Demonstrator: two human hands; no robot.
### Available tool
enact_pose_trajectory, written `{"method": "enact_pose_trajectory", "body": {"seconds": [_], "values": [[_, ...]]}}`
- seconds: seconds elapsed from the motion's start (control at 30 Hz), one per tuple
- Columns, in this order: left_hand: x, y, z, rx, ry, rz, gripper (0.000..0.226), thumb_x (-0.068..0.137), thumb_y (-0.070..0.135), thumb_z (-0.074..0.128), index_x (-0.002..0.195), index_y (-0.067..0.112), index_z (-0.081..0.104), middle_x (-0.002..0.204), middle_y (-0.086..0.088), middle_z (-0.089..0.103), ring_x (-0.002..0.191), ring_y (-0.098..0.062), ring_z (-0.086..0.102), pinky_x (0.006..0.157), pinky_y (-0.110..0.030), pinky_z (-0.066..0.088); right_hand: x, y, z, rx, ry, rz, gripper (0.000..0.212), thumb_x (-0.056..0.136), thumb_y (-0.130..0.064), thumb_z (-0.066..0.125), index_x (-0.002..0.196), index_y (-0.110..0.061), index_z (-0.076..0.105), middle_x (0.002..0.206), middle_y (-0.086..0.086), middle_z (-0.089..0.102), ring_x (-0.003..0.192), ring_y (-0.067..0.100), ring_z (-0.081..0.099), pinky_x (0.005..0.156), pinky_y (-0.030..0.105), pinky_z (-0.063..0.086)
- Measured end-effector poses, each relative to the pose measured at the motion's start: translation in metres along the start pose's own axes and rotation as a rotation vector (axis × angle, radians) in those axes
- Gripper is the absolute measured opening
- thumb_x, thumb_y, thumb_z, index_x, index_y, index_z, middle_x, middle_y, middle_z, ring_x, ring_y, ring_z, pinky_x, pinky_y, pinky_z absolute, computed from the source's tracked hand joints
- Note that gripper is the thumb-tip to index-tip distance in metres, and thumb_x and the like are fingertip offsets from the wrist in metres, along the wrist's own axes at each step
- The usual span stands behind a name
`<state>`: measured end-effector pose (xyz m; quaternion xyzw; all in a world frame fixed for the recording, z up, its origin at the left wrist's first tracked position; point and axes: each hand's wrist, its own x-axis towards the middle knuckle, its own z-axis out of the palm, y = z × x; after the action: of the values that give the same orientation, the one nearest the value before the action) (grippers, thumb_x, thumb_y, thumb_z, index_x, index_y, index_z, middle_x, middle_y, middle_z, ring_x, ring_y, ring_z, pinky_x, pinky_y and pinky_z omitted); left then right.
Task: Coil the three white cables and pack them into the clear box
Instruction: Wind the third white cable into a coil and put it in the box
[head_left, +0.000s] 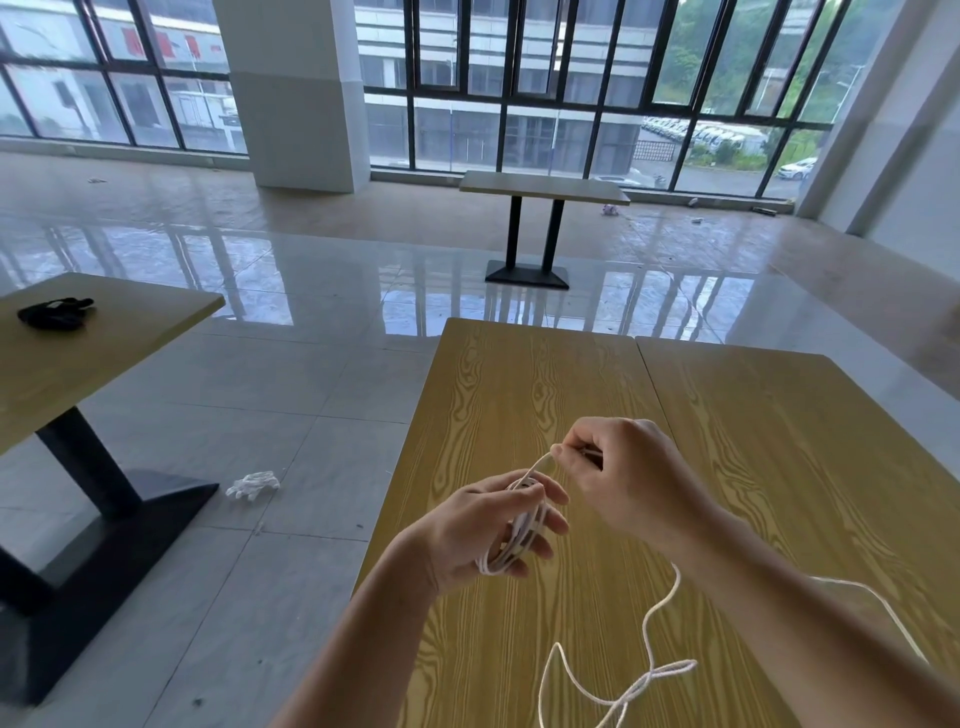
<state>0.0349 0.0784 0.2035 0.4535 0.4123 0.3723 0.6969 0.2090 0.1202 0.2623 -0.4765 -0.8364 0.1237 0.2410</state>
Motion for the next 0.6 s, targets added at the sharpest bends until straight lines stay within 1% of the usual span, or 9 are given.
{"method": "enact_pose_trajectory", "body": {"seconds": [0.07, 0.13, 0.17, 0.27, 0.33, 0.4, 0.47, 0.53, 0.6], "values": [[-0.002, 0.001, 0.000, -0.020, -0.009, 0.009, 0.027, 0.103, 0.032, 0.043, 0.105, 0.019, 0.067, 0.099, -0.010, 0.069, 0.080, -0.022, 0.063, 0.061, -0.030, 0.049, 0.001, 0.003, 0.000, 0.040, 0.002, -0.013, 0.026, 0.095, -0.034, 0.063, 0.071, -0.025, 0.064, 0.055, -0.007, 0.062, 0.049, 0.010, 0.058, 0.052, 0.031, 0.052], [-0.003, 0.001, 0.000, -0.058, -0.017, 0.026, 0.029, 0.102, 0.035, 0.042, 0.102, 0.017, 0.065, 0.096, -0.012, 0.069, 0.077, -0.022, 0.063, 0.058, -0.030, 0.049, 0.003, 0.006, -0.001, 0.103, -0.029, -0.010, 0.023, 0.094, -0.033, 0.064, 0.073, -0.024, 0.068, 0.055, -0.003, 0.063, 0.047, 0.014, 0.056, 0.051, 0.034, 0.052], [-0.003, 0.001, -0.002, -0.081, -0.019, 0.037, 0.029, 0.101, 0.036, 0.044, 0.101, 0.017, 0.065, 0.095, -0.013, 0.068, 0.075, -0.022, 0.063, 0.057, -0.030, 0.048, 0.004, 0.008, -0.002, 0.131, -0.060, -0.010, 0.022, 0.095, -0.031, 0.064, 0.075, -0.025, 0.070, 0.055, -0.002, 0.063, 0.045, 0.011, 0.053, 0.049, 0.031, 0.050], [-0.005, -0.001, -0.012, -0.174, -0.008, 0.080, 0.028, 0.095, 0.038, 0.049, 0.096, 0.017, 0.067, 0.093, -0.015, 0.067, 0.072, -0.023, 0.062, 0.054, -0.029, 0.049, 0.007, 0.017, -0.011, 0.181, -0.149, 0.007, 0.015, 0.095, -0.023, 0.064, 0.085, -0.024, 0.074, 0.055, -0.007, 0.059, 0.042, 0.001, 0.047, 0.042, 0.016, 0.040], [-0.005, -0.002, -0.022, -0.260, 0.014, 0.109, 0.028, 0.093, 0.039, 0.052, 0.094, 0.017, 0.067, 0.093, -0.016, 0.067, 0.071, -0.024, 0.063, 0.054, -0.030, 0.050, 0.010, 0.030, -0.018, 0.176, -0.103, 0.040, 0.013, 0.095, -0.021, 0.064, 0.090, -0.024, 0.075, 0.057, -0.009, 0.061, 0.042, 0.000, 0.048, 0.043, 0.013, 0.039], [-0.006, -0.002, -0.029, -0.313, 0.042, 0.135, 0.029, 0.094, 0.040, 0.051, 0.095, 0.017, 0.068, 0.094, -0.016, 0.068, 0.073, -0.025, 0.064, 0.056, -0.031, 0.051, 0.013, 0.041, -0.020, 0.122, 0.034, 0.064, 0.013, 0.095, -0.020, 0.064, 0.092, -0.024, 0.076, 0.060, -0.010, 0.064, 0.045, 0.001, 0.052, 0.046, 0.011, 0.041], [-0.004, -0.002, -0.031, -0.318, 0.090, 0.164, 0.033, 0.097, 0.038, 0.045, 0.098, 0.017, 0.070, 0.096, -0.017, 0.069, 0.075, -0.025, 0.065, 0.058, -0.033, 0.052, 0.012, 0.044, -0.018, 0.074, 0.165, 0.072, 0.013, 0.094, -0.018, 0.064, 0.089, -0.022, 0.076, 0.058, -0.011, 0.063, 0.045, 0.001, 0.053, 0.048, 0.012, 0.039], [0.001, -0.002, -0.026, -0.347, 0.174, 0.203, 0.037, 0.101, 0.035, 0.039, 0.104, 0.016, 0.071, 0.098, -0.018, 0.069, 0.078, -0.026, 0.066, 0.061, -0.035, 0.053, 0.008, 0.037, -0.011, 0.028, 0.181, 0.054, 0.013, 0.094, -0.016, 0.064, 0.087, -0.018, 0.075, 0.054, -0.015, 0.056, 0.042, -0.002, 0.049, 0.046, 0.012, 0.035], [0.007, -0.001, -0.020, -0.409, 0.273, 0.244, 0.040, 0.105, 0.033, 0.033, 0.113, 0.015, 0.068, 0.102, -0.018, 0.070, 0.082, -0.027, 0.068, 0.065, -0.037, 0.055, 0.002, 0.027, -0.003, -0.002, 0.097, 0.040, 0.014, 0.095, -0.016, 0.062, 0.088, -0.016, 0.074, 0.053, -0.019, 0.051, 0.038, -0.003, 0.046, 0.044, 0.008, 0.030]]}}
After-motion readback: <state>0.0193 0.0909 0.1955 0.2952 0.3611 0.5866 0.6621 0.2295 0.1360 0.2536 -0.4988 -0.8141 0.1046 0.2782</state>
